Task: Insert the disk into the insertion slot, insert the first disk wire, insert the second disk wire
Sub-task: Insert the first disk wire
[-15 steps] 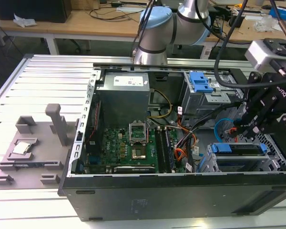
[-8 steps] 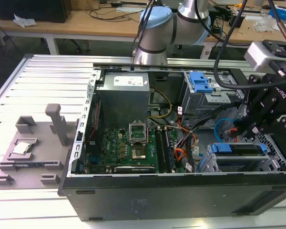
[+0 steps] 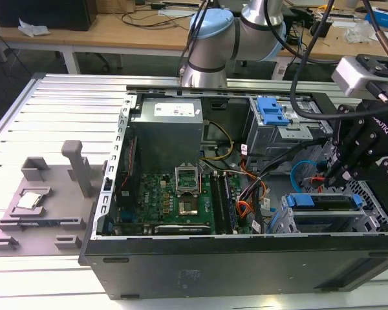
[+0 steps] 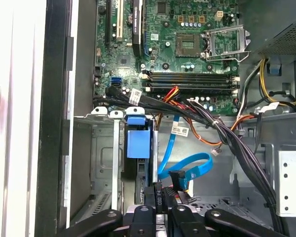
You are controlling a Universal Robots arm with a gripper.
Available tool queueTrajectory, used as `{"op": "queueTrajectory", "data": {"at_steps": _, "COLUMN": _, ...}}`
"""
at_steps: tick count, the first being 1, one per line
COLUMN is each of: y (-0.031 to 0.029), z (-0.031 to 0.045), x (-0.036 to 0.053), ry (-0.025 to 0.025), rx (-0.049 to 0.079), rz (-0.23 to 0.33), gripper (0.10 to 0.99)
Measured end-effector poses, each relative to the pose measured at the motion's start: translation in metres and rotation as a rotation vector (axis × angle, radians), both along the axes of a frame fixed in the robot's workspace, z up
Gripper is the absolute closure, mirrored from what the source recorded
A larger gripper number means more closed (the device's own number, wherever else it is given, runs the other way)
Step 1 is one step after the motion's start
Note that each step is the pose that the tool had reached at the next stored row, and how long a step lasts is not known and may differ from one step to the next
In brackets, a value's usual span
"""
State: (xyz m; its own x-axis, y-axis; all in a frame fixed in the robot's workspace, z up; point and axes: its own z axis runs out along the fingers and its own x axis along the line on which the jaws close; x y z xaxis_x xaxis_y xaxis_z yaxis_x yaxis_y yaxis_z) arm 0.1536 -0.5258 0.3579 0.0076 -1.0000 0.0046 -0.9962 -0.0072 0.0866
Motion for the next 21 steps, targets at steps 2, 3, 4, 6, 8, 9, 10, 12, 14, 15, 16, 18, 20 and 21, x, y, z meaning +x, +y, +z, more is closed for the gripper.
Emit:
{"op": "queueTrajectory", "data": {"at_steps": 2, "y": 0.0, "z": -0.0001, "x": 0.004, "ry": 0.0006, "rx": 0.0, "rz": 0.0, "gripper": 0.898}}
{"op": "queueTrajectory", "data": {"at_steps": 3, "y": -0.0002, "z": -0.0001, "x": 0.0045, "ry": 0.0006, "rx": 0.0, "rz": 0.0, "gripper": 0.898}}
{"op": "queueTrajectory", "data": {"at_steps": 4, "y": -0.0015, "z": -0.0001, "x": 0.0045, "ry": 0.0006, "rx": 0.0, "rz": 0.0, "gripper": 0.898}}
{"op": "queueTrajectory", "data": {"at_steps": 6, "y": -0.0091, "z": -0.0003, "x": 0.0046, "ry": 0.0006, "rx": 0.0, "rz": 0.0, "gripper": 0.898}}
{"op": "queueTrajectory", "data": {"at_steps": 8, "y": -0.0171, "z": -0.0002, "x": 0.0046, "ry": 0.0006, "rx": 0.0, "rz": 0.0, "gripper": 0.898}}
{"op": "queueTrajectory", "data": {"at_steps": 9, "y": -0.0189, "z": -0.0002, "x": 0.0046, "ry": 0.0006, "rx": 0.0, "rz": 0.0, "gripper": 0.898}}
{"op": "queueTrajectory", "data": {"at_steps": 10, "y": -0.0212, "z": -0.0003, "x": 0.0046, "ry": 0.0006, "rx": 0.0, "rz": 0.0, "gripper": 0.898}}
{"op": "queueTrajectory", "data": {"at_steps": 12, "y": -0.0241, "z": -0.0003, "x": 0.0046, "ry": 0.0006, "rx": 0.0, "rz": 0.0, "gripper": 0.898}}
{"op": "queueTrajectory", "data": {"at_steps": 14, "y": -0.0273, "z": -0.0003, "x": 0.0046, "ry": 0.0006, "rx": 0.0, "rz": 0.0, "gripper": 0.898}}
{"op": "queueTrajectory", "data": {"at_steps": 15, "y": -0.0279, "z": -0.0003, "x": 0.0046, "ry": 0.0006, "rx": 0.0, "rz": 0.0, "gripper": 0.898}}
{"op": "queueTrajectory", "data": {"at_steps": 16, "y": -0.0285, "z": -0.0004, "x": 0.0046, "ry": 0.0006, "rx": 0.0, "rz": 0.0, "gripper": 0.898}}
{"op": "queueTrajectory", "data": {"at_steps": 18, "y": -0.0292, "z": -0.0017, "x": 0.0046, "ry": 0.0006, "rx": 0.0, "rz": 0.0, "gripper": 0.898}}
{"op": "queueTrajectory", "data": {"at_steps": 20, "y": -0.0294, "z": -0.0033, "x": 0.0046, "ry": 0.0006, "rx": 0.0, "rz": 0.0, "gripper": 0.898}}
{"op": "queueTrajectory", "data": {"at_steps": 21, "y": -0.0294, "z": -0.0039, "x": 0.0046, "ry": 0.0006, "rx": 0.0, "rz": 0.0, "gripper": 0.898}}
